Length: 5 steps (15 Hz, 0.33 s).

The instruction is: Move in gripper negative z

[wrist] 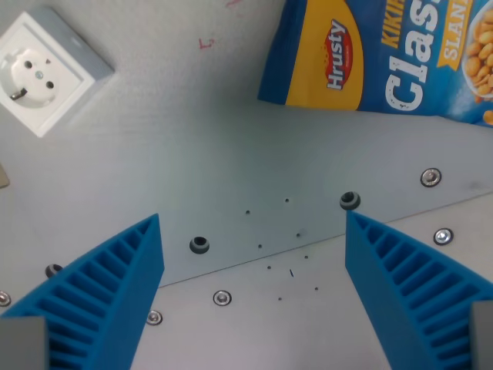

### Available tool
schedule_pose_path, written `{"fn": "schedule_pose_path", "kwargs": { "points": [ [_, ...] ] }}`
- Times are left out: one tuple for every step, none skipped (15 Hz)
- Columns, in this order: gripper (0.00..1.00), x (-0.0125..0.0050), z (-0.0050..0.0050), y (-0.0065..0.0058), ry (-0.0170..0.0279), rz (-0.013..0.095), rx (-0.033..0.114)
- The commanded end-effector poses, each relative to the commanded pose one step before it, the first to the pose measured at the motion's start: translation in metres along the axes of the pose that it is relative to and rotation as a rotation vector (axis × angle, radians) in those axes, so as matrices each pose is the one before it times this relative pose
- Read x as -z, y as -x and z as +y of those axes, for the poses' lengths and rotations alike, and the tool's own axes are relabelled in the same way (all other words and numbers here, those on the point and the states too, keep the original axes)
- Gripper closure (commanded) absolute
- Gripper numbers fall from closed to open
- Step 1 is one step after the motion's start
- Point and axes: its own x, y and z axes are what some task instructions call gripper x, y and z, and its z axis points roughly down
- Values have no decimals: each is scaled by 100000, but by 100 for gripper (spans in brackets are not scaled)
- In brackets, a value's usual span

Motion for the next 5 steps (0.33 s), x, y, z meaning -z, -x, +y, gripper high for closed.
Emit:
{"fn": "schedule_pose_path", "kwargs": {
  "points": [
    [0,2150,196,655,184,-769,-67],
    [0,500,0,0,0,0,0],
    [0,500,0,0,0,0,0],
    [0,500,0,0,0,0,0],
    [0,500,0,0,0,0,0]
  ]
}}
